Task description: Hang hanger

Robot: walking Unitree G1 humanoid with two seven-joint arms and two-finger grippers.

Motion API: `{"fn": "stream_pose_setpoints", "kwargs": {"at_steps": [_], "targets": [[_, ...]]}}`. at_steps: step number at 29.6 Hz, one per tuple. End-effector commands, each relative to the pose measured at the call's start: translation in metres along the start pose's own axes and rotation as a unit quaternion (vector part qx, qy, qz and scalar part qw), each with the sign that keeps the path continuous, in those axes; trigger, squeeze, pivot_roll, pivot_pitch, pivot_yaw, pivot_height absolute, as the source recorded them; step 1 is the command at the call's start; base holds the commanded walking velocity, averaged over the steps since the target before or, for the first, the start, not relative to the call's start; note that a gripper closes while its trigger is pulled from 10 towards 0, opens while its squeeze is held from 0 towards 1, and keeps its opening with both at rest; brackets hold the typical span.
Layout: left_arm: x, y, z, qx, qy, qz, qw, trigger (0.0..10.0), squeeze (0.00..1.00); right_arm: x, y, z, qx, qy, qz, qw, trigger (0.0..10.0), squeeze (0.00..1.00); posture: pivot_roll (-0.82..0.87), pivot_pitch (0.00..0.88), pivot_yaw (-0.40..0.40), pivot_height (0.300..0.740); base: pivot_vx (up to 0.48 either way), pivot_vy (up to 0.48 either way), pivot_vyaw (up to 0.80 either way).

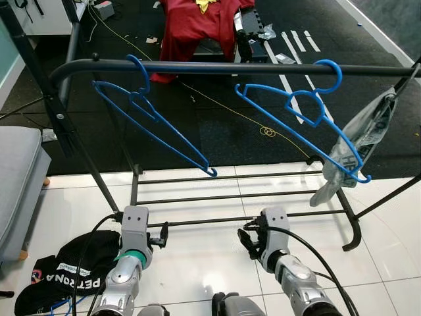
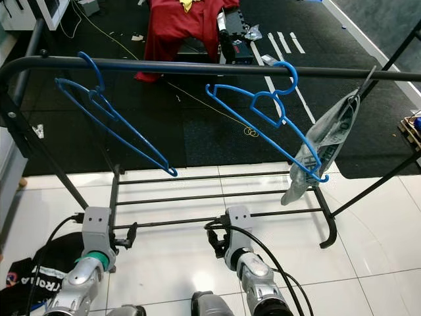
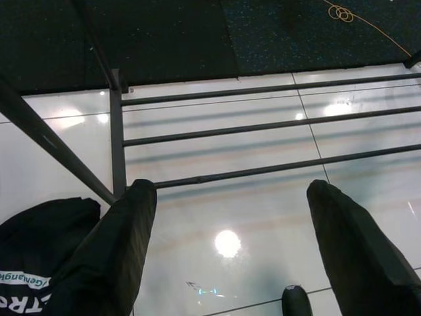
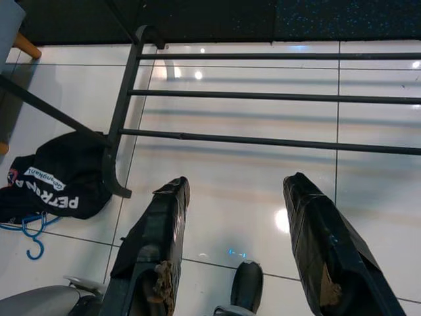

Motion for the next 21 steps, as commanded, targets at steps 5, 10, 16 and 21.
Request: {"fn": "stream_pose_setpoints", "kwargs": {"at_steps": [5, 10, 16, 21], "targets": [[-0.0105, -0.0055, -0.0012, 0.000, 0.004, 0.012, 1.000, 10.0, 0.00, -0.0078, -0.0025, 0.0011, 0.001, 0.004, 0.013, 1.000, 10.0, 0.00, -0.05, 0.106, -0.020, 0.740, 0.000, 0.000, 0.00], [-0.0139, -0.0076, 0.0025, 0.009, 0.000, 0.015, 1.000, 10.0, 0.00, -0.0049, -0.0006, -0.0010, 0.005, -0.002, 0.015, 1.000, 10.0, 0.00, -0.06, 0.110, -0.040, 0.740, 0.000, 0.000, 0.00], [-0.0148, -0.0091, -0.0001, 0.012, -0.009, 0.013, 1.000, 10.0, 0.00, -0.0019, 0.0002, -0.0011, 0.012, -0.007, 0.014, 1.000, 10.0, 0.00, -0.05, 0.115, -0.046, 0.740, 0.000, 0.000, 0.00], [-0.0159, -0.0087, 0.0002, 0.008, -0.004, 0.018, 1.000, 10.0, 0.00, -0.0036, 0.0008, -0.0001, 0.006, -0.002, 0.018, 1.000, 10.0, 0.00, -0.06, 0.118, -0.029, 0.740, 0.000, 0.000, 0.00]]}}
Point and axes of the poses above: a point about 5 cm out from each wrist's last joint towards the gripper, its own y axis pointing out of the wrist towards the gripper, its own x axis along the axis of the wrist's last joint, z = x × y, the point moved 3 cm from there along y, pointing out of the wrist towards the gripper, and after that the axes turned 10 degrees about -y, right-handed, at the moved point
